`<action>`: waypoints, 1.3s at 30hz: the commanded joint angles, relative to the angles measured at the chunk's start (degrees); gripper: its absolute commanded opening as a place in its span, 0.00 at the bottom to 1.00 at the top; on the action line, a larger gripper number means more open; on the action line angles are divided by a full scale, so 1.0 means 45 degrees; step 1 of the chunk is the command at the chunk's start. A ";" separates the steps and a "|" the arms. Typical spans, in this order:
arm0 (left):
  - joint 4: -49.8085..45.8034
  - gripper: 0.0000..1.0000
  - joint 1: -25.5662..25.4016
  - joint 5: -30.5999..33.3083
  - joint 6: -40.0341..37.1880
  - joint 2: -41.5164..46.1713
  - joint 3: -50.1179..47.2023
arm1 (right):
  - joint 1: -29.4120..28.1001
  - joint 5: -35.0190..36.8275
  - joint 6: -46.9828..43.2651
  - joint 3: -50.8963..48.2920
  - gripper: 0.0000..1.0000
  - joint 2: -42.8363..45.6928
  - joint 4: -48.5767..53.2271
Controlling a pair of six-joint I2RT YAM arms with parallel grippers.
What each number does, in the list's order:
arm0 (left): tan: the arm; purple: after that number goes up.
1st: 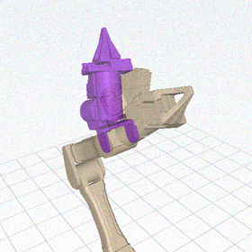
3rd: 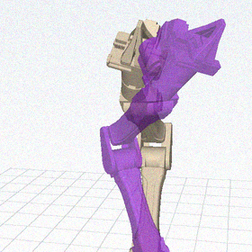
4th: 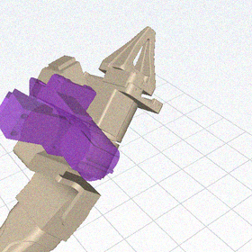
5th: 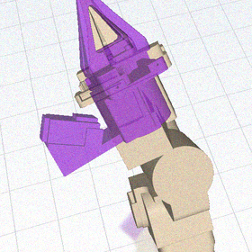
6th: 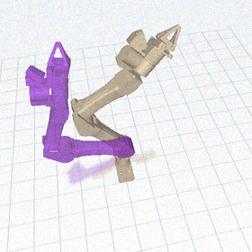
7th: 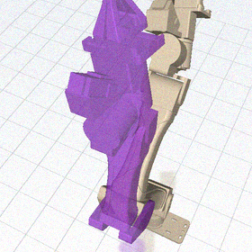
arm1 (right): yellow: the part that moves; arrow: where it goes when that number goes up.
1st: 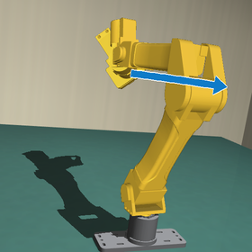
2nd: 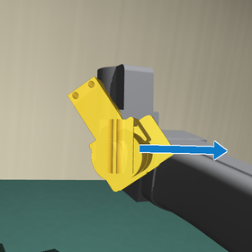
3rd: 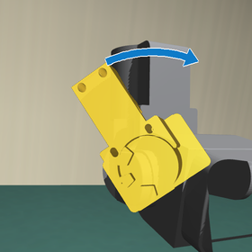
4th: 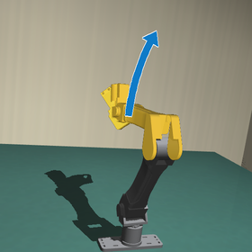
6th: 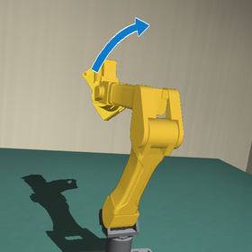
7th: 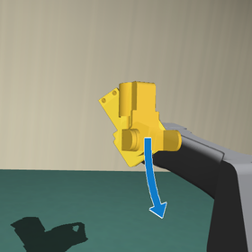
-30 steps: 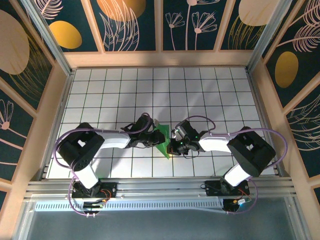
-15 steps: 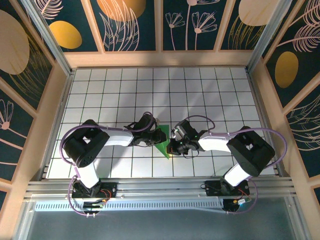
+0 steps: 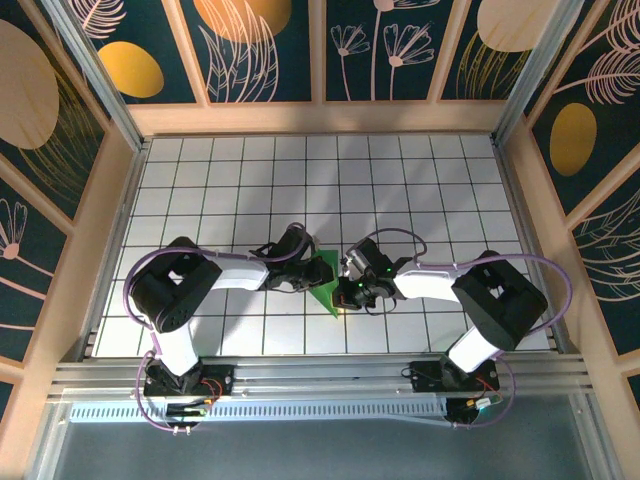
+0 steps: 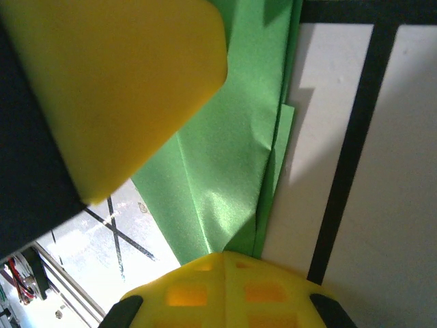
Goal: Fold a paper plane with a square sheet of paper (fold left side to right side)
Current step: Fourth fold the wing at the center of the table.
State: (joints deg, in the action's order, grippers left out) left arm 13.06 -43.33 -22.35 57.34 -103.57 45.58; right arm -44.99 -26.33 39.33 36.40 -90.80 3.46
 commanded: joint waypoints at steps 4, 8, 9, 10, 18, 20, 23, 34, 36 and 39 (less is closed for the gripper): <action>0.0055 0.17 0.0895 0.0304 -0.0131 -0.0498 0.0217 | -0.0217 0.2052 -0.0228 -0.0628 0.00 -0.1098 0.1984; -0.0383 0.17 0.1464 0.0445 -0.0696 -0.0648 0.0627 | -0.0235 0.2042 -0.0225 -0.0648 0.00 -0.1101 0.1984; -0.0654 0.17 0.1583 0.0628 -0.0979 -0.0717 0.0847 | -0.0236 0.2042 -0.0240 -0.0667 0.00 -0.1101 0.1984; -0.0852 0.17 0.1726 0.0687 -0.1183 -0.0815 0.1049 | -0.0236 0.2042 -0.0229 -0.0668 0.00 -0.1104 0.2001; -0.1456 0.17 0.2532 0.0855 -0.2194 -0.1761 0.2185 | -0.0294 0.2003 -0.0183 -0.0707 0.00 -0.1022 0.2023; -0.1457 0.17 0.2698 0.0866 -0.2326 -0.1913 0.2185 | -0.0312 0.1988 -0.0165 -0.0709 0.00 -0.1026 0.2023; -0.1479 0.17 0.2990 0.0865 -0.2493 -0.2005 0.2571 | -0.0332 0.1983 -0.0132 -0.0725 0.00 -0.1032 0.2041; -0.1748 0.19 0.3600 0.0677 -0.3182 -0.2340 0.3489 | -0.0354 0.1944 -0.0094 -0.0707 0.00 -0.1110 0.2043; -0.1790 0.19 0.3736 0.0747 -0.3233 -0.2477 0.3627 | -0.0373 0.1963 -0.0106 -0.0707 0.00 -0.1121 0.2062; -0.1672 0.18 0.3924 0.0841 -0.3356 -0.2353 0.3546 | -0.0373 0.1964 -0.0102 -0.0668 0.00 -0.1106 0.2082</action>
State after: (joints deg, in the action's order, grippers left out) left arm 6.42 -27.09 -22.00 44.73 -113.34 61.04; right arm -45.56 -23.79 39.35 36.77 -91.66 0.23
